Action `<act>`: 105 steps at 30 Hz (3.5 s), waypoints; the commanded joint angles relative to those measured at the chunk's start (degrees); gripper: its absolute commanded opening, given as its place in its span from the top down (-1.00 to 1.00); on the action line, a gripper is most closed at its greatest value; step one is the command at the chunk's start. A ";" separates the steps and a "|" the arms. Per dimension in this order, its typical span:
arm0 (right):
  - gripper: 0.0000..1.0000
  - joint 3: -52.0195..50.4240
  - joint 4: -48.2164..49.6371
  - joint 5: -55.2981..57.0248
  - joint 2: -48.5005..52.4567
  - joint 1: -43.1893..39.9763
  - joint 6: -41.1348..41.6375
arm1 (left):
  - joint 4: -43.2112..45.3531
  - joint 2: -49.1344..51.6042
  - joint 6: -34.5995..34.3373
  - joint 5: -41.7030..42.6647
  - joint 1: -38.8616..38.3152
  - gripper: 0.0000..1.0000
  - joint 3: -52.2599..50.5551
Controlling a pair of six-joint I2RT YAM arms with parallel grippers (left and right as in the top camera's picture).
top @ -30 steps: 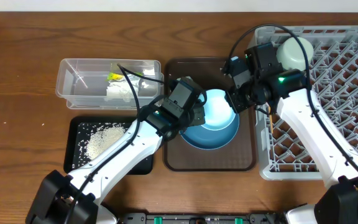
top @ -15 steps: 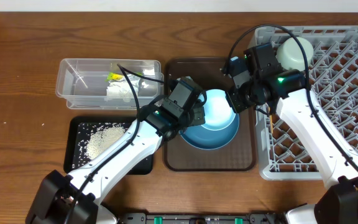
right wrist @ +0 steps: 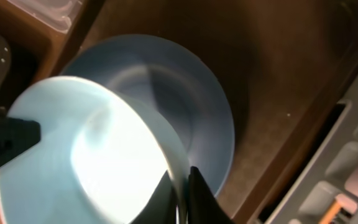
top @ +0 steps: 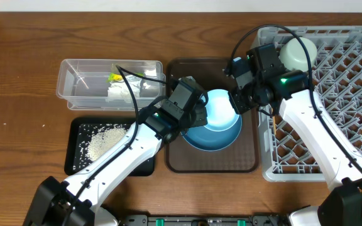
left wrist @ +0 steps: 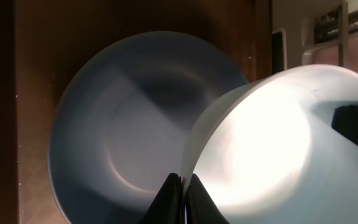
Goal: Sort waste into correct bins and load items into the dishwasher rack
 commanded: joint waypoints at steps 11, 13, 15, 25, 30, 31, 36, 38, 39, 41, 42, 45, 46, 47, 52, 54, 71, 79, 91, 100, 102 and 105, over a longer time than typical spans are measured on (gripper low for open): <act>0.97 -0.33 0.42 -0.59 0.02 0.63 0.22 | 0.00 -1.05 0.20 -0.09 -0.04 -0.41 0.00; 0.97 -0.33 0.59 1.62 0.02 0.63 0.33 | -0.07 -1.40 0.96 -0.13 0.31 -0.42 0.00; 0.97 -0.33 0.72 5.73 0.02 0.63 2.25 | -0.70 -2.27 1.27 -0.33 1.07 -0.44 0.00; 0.97 -0.33 2.71 38.05 0.02 0.09 23.58 | -2.99 -13.42 1.22 -0.28 6.56 -0.57 0.00; 0.97 -0.33 5.60 57.31 0.02 -1.57 30.05 | -2.99 -16.85 1.22 -0.28 6.54 -0.75 0.00; 0.97 -0.33 6.73 60.85 0.02 -2.12 30.05 | -2.99 -17.00 1.22 -0.28 6.54 -0.76 0.00; 0.97 -0.33 11.02 74.69 0.02 -6.75 30.01 | -3.02 -16.87 1.22 -0.28 6.54 -0.79 0.00; 0.97 -0.33 13.57 78.49 0.02 -9.42 29.66 | -3.02 -16.85 1.22 -0.28 6.54 -0.88 0.00; 0.97 -0.33 15.21 80.00 0.02 -11.02 28.68 | -3.02 -16.85 1.22 -0.28 6.54 -0.88 0.00; 0.97 -0.33 18.91 81.07 0.02 -14.34 26.05 | -3.02 -16.85 1.22 -0.28 6.54 -0.88 0.00; 0.97 -0.33 20.79 81.00 0.02 -15.96 24.85 | -3.02 -16.85 1.22 -0.28 6.54 -0.88 0.00; 0.98 -0.33 27.54 80.98 0.02 -21.53 19.76 | -3.02 -16.85 1.22 -0.28 6.54 -0.89 0.00; 0.97 -0.33 30.36 80.96 0.02 -23.43 17.09 | -3.02 -16.85 1.22 -0.28 6.54 -0.89 0.00; 0.98 -0.33 33.38 80.94 0.02 -25.27 14.10 | -3.02 -16.85 1.22 -0.28 6.54 -0.89 0.00; 0.97 -0.33 46.12 75.08 0.02 -31.91 -1.05 | -3.02 -16.85 1.22 -0.28 6.54 -0.88 0.00; 0.97 -0.33 50.01 72.63 0.02 -33.81 -4.76 | -3.02 -16.83 1.22 -0.28 6.54 -0.89 0.00; 0.98 -0.33 72.35 61.66 15.82 -40.22 -48.59 | -3.02 -16.83 1.22 -0.28 6.54 -0.89 0.00; 0.97 -0.33 74.62 61.64 21.53 -40.17 -49.29 | -3.02 -16.83 1.22 -0.28 6.54 -0.89 0.00; 0.97 -0.33 71.32 59.91 25.20 -36.81 -47.93 | -3.04 -16.83 1.22 -0.28 6.54 -0.89 0.00; 0.85 -0.33 65.07 59.89 25.20 -32.33 -43.89 | -3.02 -16.83 1.22 -0.28 6.54 -0.89 0.00; 0.53 -0.33 63.01 59.89 25.20 -31.52 -42.53 | -3.02 -16.83 1.22 -0.28 6.54 -0.89 0.00; 0.13 -0.33 60.63 58.38 25.20 -30.38 -40.85 | -3.02 -16.83 1.22 -0.28 6.54 -0.89 0.00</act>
